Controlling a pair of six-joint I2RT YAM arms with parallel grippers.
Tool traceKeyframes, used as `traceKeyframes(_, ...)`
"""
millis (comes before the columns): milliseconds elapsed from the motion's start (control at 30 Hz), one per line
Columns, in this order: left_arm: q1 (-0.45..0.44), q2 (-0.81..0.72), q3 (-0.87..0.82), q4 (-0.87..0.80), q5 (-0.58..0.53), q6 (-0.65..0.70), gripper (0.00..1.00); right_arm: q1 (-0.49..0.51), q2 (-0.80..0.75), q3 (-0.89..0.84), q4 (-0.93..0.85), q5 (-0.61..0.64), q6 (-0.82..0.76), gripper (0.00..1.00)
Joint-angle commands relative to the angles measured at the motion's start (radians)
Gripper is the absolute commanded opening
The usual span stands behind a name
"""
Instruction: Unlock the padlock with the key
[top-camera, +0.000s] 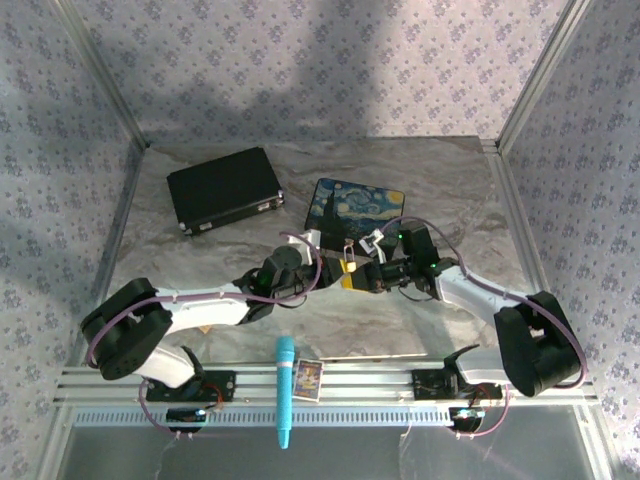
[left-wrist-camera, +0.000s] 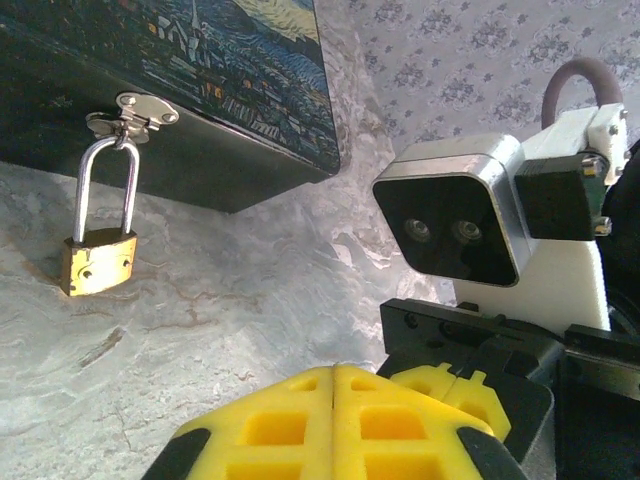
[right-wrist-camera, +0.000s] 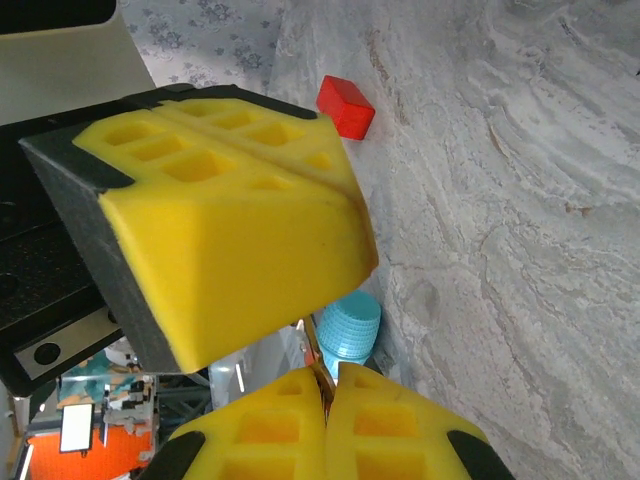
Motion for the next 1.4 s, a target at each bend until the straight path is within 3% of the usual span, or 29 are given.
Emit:
traceKeyframes(0, -0.008, -0.014, -0.014, 0.004, 0.024, 0.006, 0.0, 0.005, 0.008, 0.035, 0.041, 0.015, 0.029, 0.0)
traceKeyframes(267, -0.006, -0.023, 0.002, -0.095, -0.024, 0.001, 0.0, 0.0, 0.01, 0.023, 0.121, 0.048, 0.107, 0.01)
traceKeyframes(367, 0.006, -0.034, 0.002, -0.154, -0.104, -0.066, 0.0, 0.001, 0.009, 0.004, 0.173, 0.104, 0.181, 0.37)
traceKeyframes(467, 0.032, -0.037, -0.023, -0.112, -0.157, -0.178, 0.0, 0.002, 0.001, -0.05, 0.3, 0.198, 0.328, 0.72)
traceKeyframes(567, 0.048, -0.043, -0.032, -0.071, -0.222, -0.272, 0.0, 0.008, 0.014, -0.118, 0.511, 0.293, 0.526, 0.8)
traceKeyframes(767, 0.053, -0.073, -0.029, -0.059, -0.36, -0.411, 0.0, 0.103, 0.029, -0.189, 0.717, 0.53, 0.778, 0.71)
traceKeyframes(900, 0.054, -0.051, -0.042, 0.059, -0.354, -0.493, 0.0, 0.185, 0.057, -0.187, 0.831, 0.654, 0.867, 0.65)
traceKeyframes(1133, 0.038, -0.091, -0.055, 0.078, -0.398, -0.501, 0.0, 0.218, 0.143, -0.198, 1.021, 0.722, 0.944, 0.51)
traceKeyframes(1367, 0.036, -0.099, -0.088, 0.114, -0.416, -0.504, 0.0, 0.231, 0.212, -0.18, 1.15, 0.704, 0.991, 0.4)
